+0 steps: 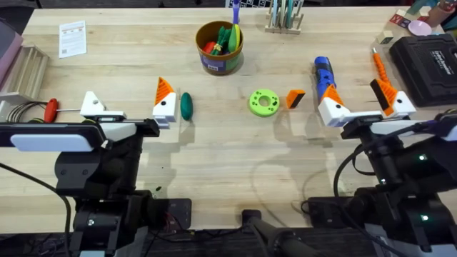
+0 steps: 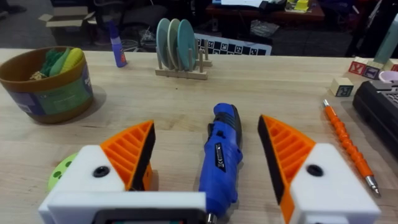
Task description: Pick up the gripper from the table and insert it into the empty holder that is missing its gripper. Then pick up a screw, insert it into the mounting hole, and use the screwdriver to tighten it. Finally, clean up the table by picking up the vegetable and placing it into the bucket.
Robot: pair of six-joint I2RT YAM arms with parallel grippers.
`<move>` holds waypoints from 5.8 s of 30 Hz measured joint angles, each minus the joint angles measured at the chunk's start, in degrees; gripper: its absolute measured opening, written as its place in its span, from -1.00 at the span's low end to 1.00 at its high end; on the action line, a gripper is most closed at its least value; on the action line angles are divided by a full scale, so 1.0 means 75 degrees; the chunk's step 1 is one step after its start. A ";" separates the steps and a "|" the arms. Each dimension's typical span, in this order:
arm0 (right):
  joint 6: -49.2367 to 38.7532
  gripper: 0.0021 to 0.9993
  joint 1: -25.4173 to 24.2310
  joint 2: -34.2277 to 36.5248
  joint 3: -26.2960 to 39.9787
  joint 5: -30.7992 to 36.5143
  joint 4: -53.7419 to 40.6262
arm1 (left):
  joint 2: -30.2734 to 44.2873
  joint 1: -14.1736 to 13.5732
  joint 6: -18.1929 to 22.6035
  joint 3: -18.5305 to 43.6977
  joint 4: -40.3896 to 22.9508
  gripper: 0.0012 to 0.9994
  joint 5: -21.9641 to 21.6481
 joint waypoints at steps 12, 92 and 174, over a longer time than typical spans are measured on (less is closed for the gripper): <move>0.0002 0.97 0.0000 0.0000 0.0000 -0.0029 0.0146 | 0.0000 0.0000 -0.0003 0.0003 0.0222 0.97 0.0000; 0.0026 0.97 0.0000 0.8880 0.8693 -0.0117 -0.7373 | 1.2999 -0.1266 -0.1676 0.8601 -0.7312 0.97 0.0213; 0.0026 0.97 0.0000 0.8880 0.8699 -0.0117 -0.7373 | 0.9684 -0.1352 -0.1591 1.0334 -0.9576 0.97 0.0256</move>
